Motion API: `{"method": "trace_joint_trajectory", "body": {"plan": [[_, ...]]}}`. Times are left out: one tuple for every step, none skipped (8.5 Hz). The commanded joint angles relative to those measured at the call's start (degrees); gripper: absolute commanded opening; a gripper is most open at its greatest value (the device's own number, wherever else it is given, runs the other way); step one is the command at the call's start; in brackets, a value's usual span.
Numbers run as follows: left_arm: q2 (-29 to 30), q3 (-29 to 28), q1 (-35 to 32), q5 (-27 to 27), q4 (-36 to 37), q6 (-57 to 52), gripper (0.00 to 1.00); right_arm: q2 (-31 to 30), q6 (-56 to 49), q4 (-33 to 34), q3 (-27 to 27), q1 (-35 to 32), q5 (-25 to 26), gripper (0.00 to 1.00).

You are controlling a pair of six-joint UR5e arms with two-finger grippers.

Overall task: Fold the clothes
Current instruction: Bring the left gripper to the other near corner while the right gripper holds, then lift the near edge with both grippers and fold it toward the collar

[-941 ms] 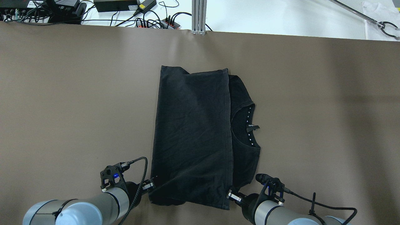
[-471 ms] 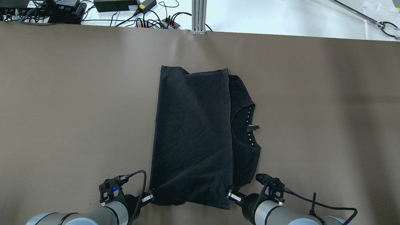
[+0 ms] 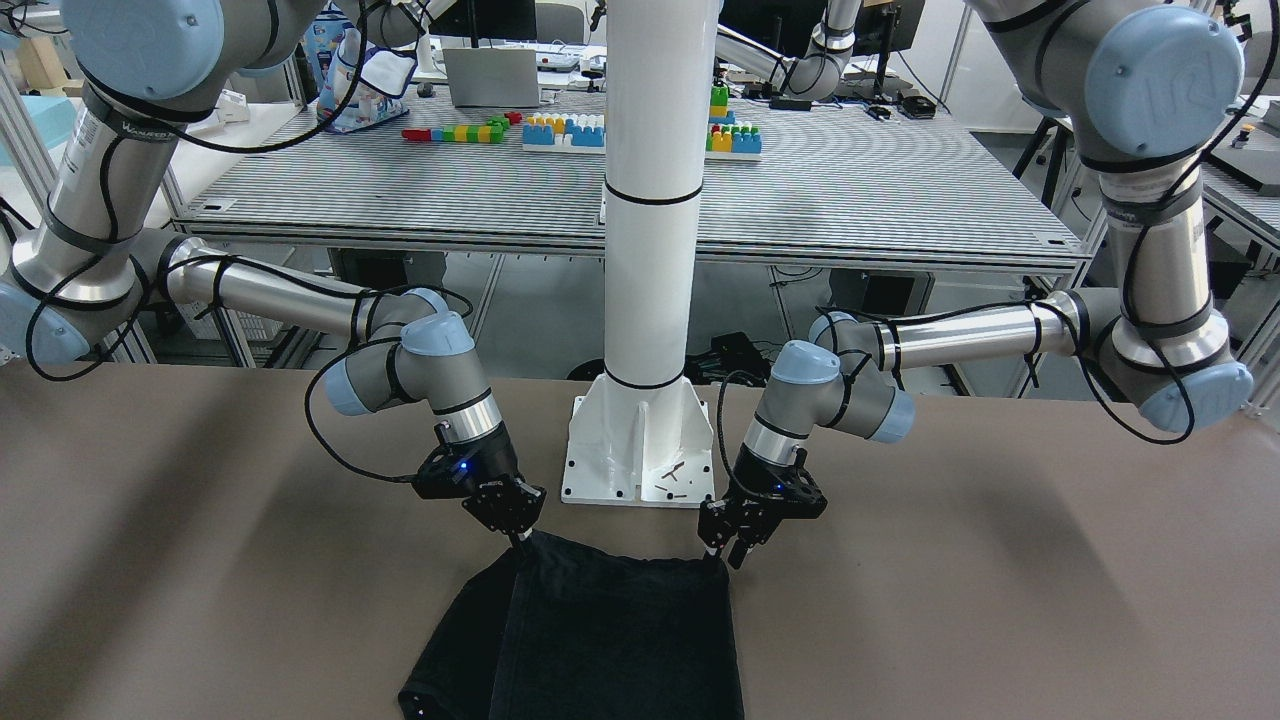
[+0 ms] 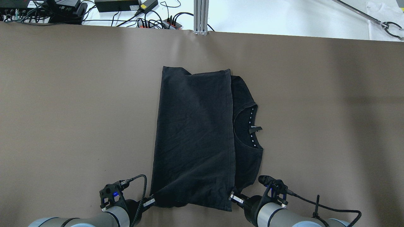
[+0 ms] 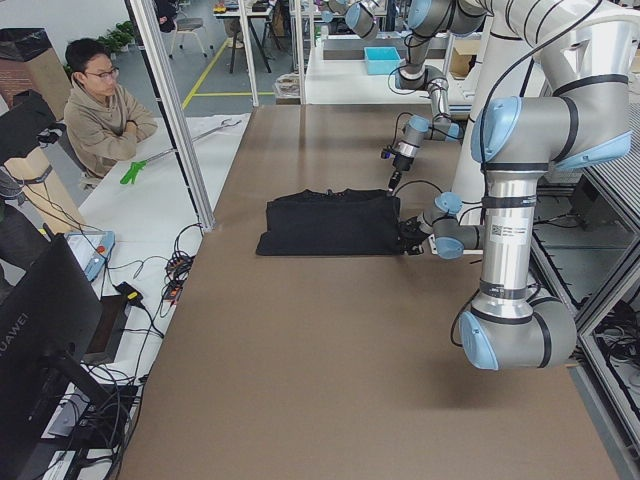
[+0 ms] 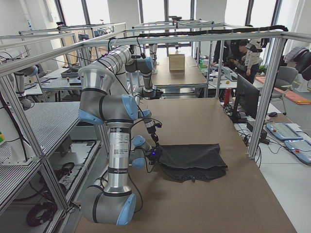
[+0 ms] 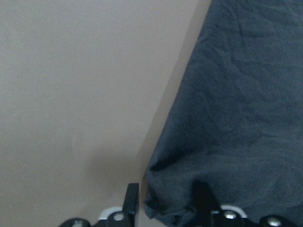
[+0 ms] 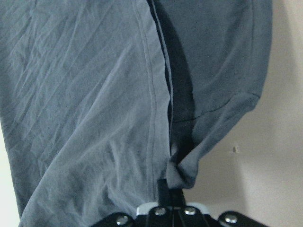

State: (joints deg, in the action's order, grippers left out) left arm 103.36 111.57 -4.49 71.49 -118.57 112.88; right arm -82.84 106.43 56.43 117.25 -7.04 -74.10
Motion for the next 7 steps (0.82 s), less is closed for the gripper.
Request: {"method": "trace_joint_trajectory", "body": {"plan": [[0.08,0.05,-0.08,0.41,0.0,0.15,0.0,-0.04,0.01,0.0,0.09,0.36,0.62,0.0],[0.0,1.44,-0.16,0.49,0.09,0.06,0.0,-0.22,0.01,0.0,0.35,0.36,0.62,0.0],[-0.79,3.63,-0.08,0.67,1.48,0.06,0.0,-0.83,0.01,0.0,1.74,0.36,0.53,0.0],[-0.88,6.78,-0.16,1.45,4.19,-0.03,0.0,-0.84,0.01,0.0,2.19,0.36,0.53,0.0],[-0.88,11.25,-0.34,3.2,8.05,-0.12,0.0,-0.75,-0.08,0.0,2.81,0.27,0.36,0.0],[-0.62,15.56,-0.69,4.87,12.87,-0.47,0.0,-0.83,-0.17,0.09,4.2,0.09,-0.08,0.0],[0.25,17.08,-2.17,5.76,15.44,-0.56,0.0,-0.4,-0.95,0.61,4.74,-0.78,-1.56,0.0]]}}
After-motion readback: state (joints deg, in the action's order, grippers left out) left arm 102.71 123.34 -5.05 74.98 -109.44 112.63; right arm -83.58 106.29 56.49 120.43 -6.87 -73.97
